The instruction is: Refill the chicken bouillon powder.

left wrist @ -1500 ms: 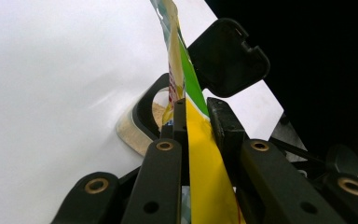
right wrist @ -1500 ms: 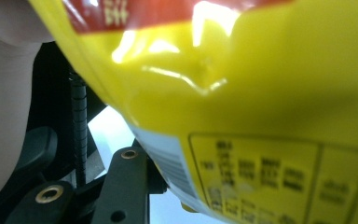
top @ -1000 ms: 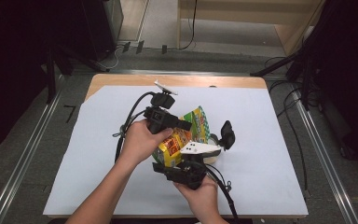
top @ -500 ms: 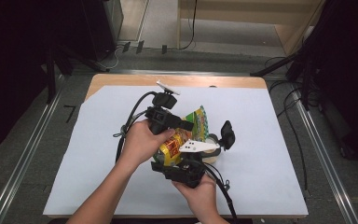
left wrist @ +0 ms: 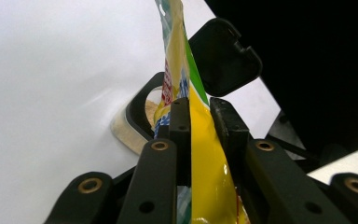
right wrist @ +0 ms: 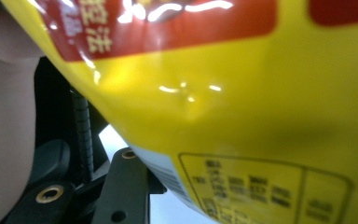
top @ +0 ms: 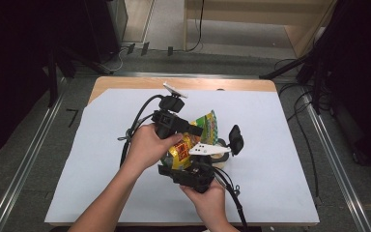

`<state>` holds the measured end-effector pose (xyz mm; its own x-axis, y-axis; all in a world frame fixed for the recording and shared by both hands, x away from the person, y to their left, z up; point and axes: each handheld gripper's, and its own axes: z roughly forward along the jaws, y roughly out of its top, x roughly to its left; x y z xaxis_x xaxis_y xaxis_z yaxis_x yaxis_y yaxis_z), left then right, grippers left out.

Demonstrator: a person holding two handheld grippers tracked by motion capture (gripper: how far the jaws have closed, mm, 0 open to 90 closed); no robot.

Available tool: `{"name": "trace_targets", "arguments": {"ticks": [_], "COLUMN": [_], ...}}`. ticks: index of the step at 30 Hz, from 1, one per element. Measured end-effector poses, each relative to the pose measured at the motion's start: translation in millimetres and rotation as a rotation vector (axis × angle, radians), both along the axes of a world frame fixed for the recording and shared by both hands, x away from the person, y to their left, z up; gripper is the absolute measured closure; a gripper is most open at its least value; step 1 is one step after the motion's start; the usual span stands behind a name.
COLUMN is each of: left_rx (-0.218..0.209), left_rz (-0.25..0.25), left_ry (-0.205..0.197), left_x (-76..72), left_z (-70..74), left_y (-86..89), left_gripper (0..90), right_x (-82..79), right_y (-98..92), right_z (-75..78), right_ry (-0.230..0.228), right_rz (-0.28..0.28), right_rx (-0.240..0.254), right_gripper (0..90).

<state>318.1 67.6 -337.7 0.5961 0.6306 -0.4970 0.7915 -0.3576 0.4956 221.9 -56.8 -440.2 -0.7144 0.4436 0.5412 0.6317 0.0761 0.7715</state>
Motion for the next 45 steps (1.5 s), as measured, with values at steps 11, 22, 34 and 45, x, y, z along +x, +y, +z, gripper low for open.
{"name": "trace_targets", "arguments": {"ticks": [11,22,34,45], "left_rx": [0.005,0.000,0.027,0.005], "left_rz": [0.000,-0.002,-0.015,0.008], "left_ry": [-0.008,-0.001,-0.019,-0.002], "left_x": [-1.0,0.0,-1.4,1.3], "left_z": [0.6,-0.1,0.7,-0.8], "left_y": [-1.2,-1.9,-3.2,-2.0], "left_gripper": [81.5,82.4,85.9,85.9], "right_x": [-1.2,-2.2,-4.6,-5.4], "right_y": [0.7,0.3,0.6,5.1], "right_z": [-0.4,0.0,-5.1,-0.9], "right_ry": [-0.013,-0.029,0.004,-0.089], "right_rz": [-0.005,-0.008,-0.012,-0.019], "right_rx": [-0.008,-0.023,0.017,-0.114], "right_gripper": [65.2,65.7,67.0,64.3]}}
